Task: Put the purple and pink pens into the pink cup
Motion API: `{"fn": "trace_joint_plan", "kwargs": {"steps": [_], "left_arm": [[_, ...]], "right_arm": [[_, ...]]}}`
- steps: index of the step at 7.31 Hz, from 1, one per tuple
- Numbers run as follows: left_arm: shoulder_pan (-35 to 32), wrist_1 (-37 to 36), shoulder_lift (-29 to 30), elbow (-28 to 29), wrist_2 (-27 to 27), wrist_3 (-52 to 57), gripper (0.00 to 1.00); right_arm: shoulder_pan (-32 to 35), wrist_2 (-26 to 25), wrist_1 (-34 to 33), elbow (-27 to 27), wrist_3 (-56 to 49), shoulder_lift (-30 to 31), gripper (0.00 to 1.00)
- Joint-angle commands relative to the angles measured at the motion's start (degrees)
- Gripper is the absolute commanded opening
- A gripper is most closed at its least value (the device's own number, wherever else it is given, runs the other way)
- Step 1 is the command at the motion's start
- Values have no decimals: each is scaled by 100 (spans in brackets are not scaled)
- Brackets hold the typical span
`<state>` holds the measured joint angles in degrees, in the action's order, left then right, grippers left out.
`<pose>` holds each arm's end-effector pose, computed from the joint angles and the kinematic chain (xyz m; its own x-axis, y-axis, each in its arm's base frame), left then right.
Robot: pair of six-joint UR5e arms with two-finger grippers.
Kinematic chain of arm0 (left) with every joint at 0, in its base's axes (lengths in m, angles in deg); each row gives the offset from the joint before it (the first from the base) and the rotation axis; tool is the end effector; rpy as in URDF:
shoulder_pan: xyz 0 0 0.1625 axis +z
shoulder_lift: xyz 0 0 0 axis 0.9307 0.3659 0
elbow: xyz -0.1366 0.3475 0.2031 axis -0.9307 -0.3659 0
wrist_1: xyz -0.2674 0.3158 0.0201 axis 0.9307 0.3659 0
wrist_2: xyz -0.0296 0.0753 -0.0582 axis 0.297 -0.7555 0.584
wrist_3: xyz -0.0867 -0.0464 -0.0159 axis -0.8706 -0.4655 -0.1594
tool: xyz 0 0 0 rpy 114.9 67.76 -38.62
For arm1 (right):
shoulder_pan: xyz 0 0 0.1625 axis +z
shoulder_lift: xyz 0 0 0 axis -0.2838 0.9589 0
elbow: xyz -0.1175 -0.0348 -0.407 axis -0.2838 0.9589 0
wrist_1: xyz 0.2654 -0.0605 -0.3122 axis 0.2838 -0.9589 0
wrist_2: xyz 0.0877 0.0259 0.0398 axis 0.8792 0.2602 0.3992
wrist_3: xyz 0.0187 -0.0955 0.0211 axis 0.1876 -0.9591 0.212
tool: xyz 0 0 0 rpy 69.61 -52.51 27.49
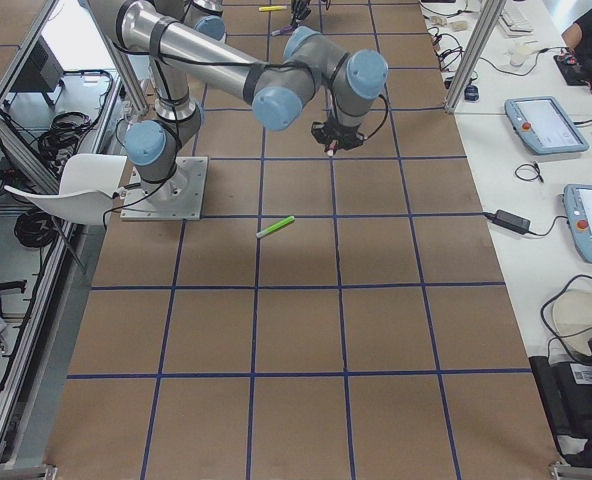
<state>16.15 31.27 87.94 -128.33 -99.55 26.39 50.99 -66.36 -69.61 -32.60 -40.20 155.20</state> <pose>0.2128 -0.4997 0.1579 -0.8631 -0.4902 0.1216 -0.3679 0.7752 0.5135 -0.0630 -0.5465 0.4360 -0.2139 -0.9632 -0.1628 -0.9473 0.2453 -0.2062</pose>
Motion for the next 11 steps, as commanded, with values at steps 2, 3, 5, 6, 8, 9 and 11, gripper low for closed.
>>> {"fn": "trace_joint_plan", "kwargs": {"steps": [2, 3, 5, 6, 8, 9, 11], "left_arm": [[-9, 1, -116, 51, 51, -2, 0], [-9, 19, -160, 77, 51, -2, 0], [-35, 19, -204, 130, 25, -2, 0], [-52, 19, -213, 217, 34, 16, 0], [-70, 36, -292, 262, 165, 51, 0], [-131, 28, -379, 271, 183, 42, 0], [-246, 19, -477, 271, 175, -2, 0]], "right_arm": [[2151, -280, -1024, 37, 3052, -203, 0], [2565, -280, -1376, 38, 3424, -388, 0], [3137, -280, -2034, 38, 3943, -810, 0], [3366, -515, -2134, 29, 4112, -995, 0], [3448, -1560, -2064, 11, 4105, -1119, 0], [3448, -1519, -2117, 98, 4261, -1241, 0], [3666, -1519, -2065, 291, 4639, -1304, 0]]}}
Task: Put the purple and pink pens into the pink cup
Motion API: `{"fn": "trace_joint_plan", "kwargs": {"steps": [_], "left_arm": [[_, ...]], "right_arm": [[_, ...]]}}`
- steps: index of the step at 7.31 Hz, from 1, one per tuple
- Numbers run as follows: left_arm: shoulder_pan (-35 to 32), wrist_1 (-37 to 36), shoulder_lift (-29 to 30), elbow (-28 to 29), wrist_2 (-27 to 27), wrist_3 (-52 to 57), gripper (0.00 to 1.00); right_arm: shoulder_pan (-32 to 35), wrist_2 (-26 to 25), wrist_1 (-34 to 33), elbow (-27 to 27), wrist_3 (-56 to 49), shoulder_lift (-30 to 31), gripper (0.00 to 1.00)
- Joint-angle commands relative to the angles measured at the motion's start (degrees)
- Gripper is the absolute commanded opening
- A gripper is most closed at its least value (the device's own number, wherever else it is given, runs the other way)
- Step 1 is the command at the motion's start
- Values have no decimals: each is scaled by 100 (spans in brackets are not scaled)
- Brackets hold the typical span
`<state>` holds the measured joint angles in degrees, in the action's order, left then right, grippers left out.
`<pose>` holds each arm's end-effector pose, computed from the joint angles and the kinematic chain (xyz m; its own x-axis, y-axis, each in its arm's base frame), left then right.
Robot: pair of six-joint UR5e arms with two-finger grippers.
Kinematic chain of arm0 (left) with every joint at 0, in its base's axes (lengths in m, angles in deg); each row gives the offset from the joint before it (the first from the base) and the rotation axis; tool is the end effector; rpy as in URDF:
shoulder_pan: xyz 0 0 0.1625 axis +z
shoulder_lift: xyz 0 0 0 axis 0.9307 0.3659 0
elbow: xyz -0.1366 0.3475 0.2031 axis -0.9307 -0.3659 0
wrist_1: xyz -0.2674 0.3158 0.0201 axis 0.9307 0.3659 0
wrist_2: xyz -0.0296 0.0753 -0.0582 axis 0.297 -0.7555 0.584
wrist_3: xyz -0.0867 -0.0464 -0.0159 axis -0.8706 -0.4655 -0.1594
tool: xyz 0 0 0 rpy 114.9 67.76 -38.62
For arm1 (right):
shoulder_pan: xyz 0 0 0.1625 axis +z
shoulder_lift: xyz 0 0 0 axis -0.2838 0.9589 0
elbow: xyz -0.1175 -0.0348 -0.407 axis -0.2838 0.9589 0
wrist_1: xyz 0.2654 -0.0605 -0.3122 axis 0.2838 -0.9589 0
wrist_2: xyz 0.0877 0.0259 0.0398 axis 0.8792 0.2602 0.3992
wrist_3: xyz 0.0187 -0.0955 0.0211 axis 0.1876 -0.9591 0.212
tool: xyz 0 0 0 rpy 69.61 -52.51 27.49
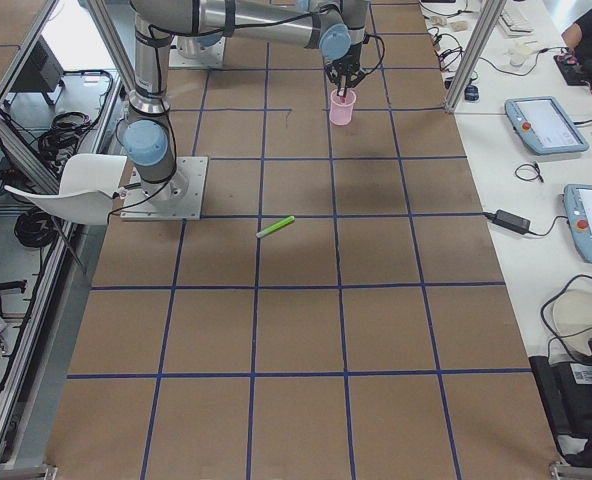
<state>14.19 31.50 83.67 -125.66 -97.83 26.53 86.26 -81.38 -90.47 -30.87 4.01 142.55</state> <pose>0.2017 -0.5204 0.2143 -0.8796 -0.4570 0.1323 -0.3722 0.8343 0.4067 0.2601 -0.5823 0.3533 -0.3634 -0.9313 0.0266 -0.9276 0.3643 0.0821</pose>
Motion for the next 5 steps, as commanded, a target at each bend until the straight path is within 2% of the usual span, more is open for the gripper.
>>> {"fn": "trace_joint_plan", "kwargs": {"steps": [1, 2, 3, 5], "left_arm": [[-50, -13, -50, 3, -6, -15, 0], [-50, -22, -59, 3, -15, -15, 0], [-59, -39, -76, 3, -24, -15, 0], [-85, -100, -181, 21, -15, -6, 0]], "right_arm": [[192, -9, 22, 163, 229, -66, 0], [210, -9, -4, 173, 307, -144, 0], [254, -17, -22, 181, 508, -180, 5], [429, -35, -39, 190, 764, -373, 8]]}}
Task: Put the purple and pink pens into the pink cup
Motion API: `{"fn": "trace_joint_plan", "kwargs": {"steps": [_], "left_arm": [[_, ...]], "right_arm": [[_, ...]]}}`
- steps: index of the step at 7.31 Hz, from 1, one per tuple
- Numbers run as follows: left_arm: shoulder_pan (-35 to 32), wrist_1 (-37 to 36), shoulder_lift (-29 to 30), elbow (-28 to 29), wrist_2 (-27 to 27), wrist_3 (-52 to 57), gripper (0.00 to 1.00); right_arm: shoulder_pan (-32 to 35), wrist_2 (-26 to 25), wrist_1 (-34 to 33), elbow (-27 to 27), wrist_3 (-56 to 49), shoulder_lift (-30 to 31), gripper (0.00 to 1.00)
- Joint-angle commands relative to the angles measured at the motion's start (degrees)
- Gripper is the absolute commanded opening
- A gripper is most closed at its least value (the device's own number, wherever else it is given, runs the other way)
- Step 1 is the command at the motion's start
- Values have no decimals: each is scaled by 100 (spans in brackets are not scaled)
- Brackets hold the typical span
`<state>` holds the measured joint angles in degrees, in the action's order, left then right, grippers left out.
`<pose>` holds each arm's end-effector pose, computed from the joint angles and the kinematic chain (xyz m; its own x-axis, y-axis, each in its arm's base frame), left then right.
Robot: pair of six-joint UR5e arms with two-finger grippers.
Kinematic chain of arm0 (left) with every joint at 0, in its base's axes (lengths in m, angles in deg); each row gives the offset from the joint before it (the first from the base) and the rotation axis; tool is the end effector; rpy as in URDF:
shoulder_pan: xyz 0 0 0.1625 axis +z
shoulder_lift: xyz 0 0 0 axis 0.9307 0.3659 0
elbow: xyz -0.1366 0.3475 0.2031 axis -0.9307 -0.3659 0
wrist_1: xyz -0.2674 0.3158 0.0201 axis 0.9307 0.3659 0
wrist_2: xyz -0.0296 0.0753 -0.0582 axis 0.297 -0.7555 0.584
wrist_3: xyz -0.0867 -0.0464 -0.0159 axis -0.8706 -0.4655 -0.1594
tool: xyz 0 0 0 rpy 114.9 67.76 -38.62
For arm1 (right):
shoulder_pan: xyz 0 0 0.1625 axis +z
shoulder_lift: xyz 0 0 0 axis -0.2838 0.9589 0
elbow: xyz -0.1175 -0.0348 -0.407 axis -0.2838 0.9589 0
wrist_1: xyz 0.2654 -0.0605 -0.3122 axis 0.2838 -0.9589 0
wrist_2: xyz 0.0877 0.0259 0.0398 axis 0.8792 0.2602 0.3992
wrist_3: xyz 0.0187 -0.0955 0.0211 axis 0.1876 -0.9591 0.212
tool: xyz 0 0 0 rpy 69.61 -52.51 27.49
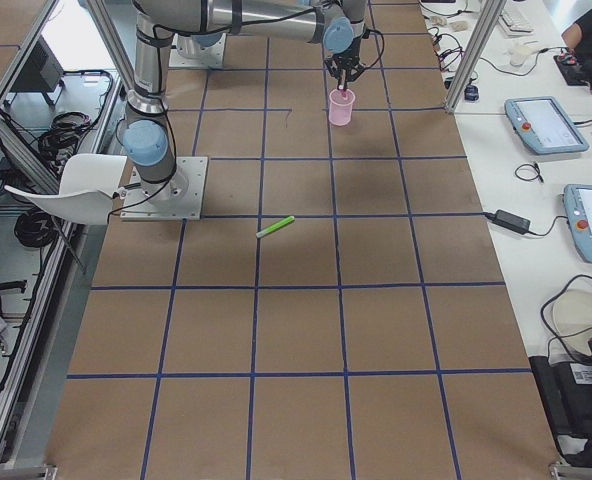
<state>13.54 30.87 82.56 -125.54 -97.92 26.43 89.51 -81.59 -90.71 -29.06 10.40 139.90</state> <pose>0.1965 -0.5234 0.2261 -0.8869 -0.4445 0.1256 -0.3715 0.8480 0.3780 0.2966 -0.5817 0.3395 -0.4132 -0.9102 0.0299 -0.9059 0.4141 0.0882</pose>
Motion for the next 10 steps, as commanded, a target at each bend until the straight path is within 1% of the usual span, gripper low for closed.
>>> {"fn": "trace_joint_plan", "kwargs": {"steps": [1, 2, 3, 4, 5, 7, 8, 9, 10], "left_arm": [[-38, -133, -175, 0, -15, 29, 0], [-55, -160, -272, 9, 3, 21, 0], [-116, -160, -386, 9, 20, -5, 0], [-273, -187, -500, 44, 3, -41, 0], [-484, -178, -580, 253, -67, -180, 0], [-818, -169, -843, 387, 11, -566, 0], [-1177, -169, -1036, 378, 194, -1108, 0], [-1746, -256, -1186, 413, 422, -1792, 0], [-2369, -684, -1248, 465, 538, -2147, 0]], "right_arm": [[115, -14, -25, -17, 125, -126, 13], [115, -14, -34, -17, 134, -196, 66], [115, -5, -25, 0, 125, -249, 100], [115, 3, -25, 61, 125, -232, 100], [54, -5, -8, 218, 117, -206, 100], [-287, 73, 63, 727, 230, -31, 100], [-646, 431, 245, 721, 413, 275, 100], [-1128, 565, 648, 712, 476, 609, 100], [-1568, 609, 1174, 669, 1147, 1064, 100]]}}
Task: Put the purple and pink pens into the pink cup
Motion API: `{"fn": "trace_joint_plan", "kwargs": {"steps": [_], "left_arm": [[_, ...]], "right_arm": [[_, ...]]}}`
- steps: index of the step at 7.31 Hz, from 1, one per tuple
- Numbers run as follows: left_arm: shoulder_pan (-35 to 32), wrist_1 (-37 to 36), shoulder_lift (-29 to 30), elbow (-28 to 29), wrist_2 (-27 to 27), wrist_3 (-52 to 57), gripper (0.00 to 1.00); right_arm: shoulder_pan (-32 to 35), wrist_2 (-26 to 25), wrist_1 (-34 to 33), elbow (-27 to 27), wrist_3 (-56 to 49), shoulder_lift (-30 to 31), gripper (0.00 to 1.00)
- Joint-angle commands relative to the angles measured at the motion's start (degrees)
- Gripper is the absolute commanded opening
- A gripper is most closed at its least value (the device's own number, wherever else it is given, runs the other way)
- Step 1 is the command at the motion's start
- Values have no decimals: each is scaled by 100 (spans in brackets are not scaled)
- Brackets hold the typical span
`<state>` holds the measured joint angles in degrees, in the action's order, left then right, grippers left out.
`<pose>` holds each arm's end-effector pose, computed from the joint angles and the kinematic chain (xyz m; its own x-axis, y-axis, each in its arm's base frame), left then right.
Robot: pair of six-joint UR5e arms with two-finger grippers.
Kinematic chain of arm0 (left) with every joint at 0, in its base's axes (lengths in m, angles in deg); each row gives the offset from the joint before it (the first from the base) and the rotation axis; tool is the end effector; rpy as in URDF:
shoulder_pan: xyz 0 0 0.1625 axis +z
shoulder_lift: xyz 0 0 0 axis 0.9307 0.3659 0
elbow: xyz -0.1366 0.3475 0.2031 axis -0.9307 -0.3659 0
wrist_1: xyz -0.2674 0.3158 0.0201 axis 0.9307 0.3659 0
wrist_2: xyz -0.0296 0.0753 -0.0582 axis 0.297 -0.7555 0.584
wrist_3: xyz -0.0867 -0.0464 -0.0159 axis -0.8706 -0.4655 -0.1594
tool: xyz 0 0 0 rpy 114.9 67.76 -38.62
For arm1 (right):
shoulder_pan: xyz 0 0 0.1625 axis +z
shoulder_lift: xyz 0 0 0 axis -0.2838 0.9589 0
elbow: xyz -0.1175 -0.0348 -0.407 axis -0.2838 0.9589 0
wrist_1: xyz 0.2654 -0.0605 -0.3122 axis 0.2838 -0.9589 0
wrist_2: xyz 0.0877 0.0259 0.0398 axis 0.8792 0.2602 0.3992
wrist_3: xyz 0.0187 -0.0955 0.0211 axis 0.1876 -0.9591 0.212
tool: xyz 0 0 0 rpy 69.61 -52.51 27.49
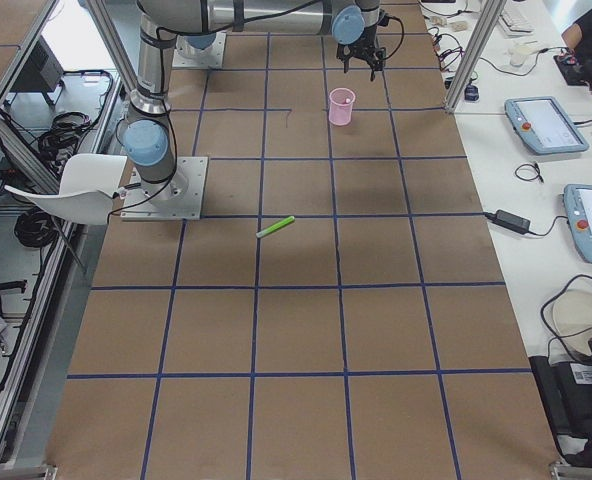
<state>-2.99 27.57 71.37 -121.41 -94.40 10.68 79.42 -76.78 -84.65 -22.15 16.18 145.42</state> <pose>0.0339 -0.5602 0.3684 -0.9057 -0.4087 0.1123 -0.4002 0.9119 0.0911 0.1971 -0.6114 0.4484 -0.6490 -0.7589 0.0547 -0.7608 0.6468 -0.0535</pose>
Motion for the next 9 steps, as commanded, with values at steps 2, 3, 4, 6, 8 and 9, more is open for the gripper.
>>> {"fn": "trace_joint_plan", "kwargs": {"steps": [2, 3, 4, 6, 8, 9], "left_arm": [[-2043, -1819, -34, 54, 170, -2182, 0], [-2536, -2060, 54, 71, 169, -3115, 0], [-2889, -2411, 159, 80, -153, -3576, 0], [-3436, -2711, 475, 71, -900, -3930, 0], [-3534, -3187, 739, 141, -815, -4450, 0], [-3595, -3196, 819, 150, -824, -4599, 0]], "right_arm": [[-722, 103, 933, -390, 2525, 1034, 100], [-714, 129, 907, -766, 3467, 1297, 100], [-722, 121, 655, -1292, 3868, 1709, 100], [-714, 59, -268, -1780, 3881, 1924, 100], [-714, 103, -236, -1545, 3907, 1880, 100], [-714, 103, -218, -1526, 3907, 1854, 100]]}}
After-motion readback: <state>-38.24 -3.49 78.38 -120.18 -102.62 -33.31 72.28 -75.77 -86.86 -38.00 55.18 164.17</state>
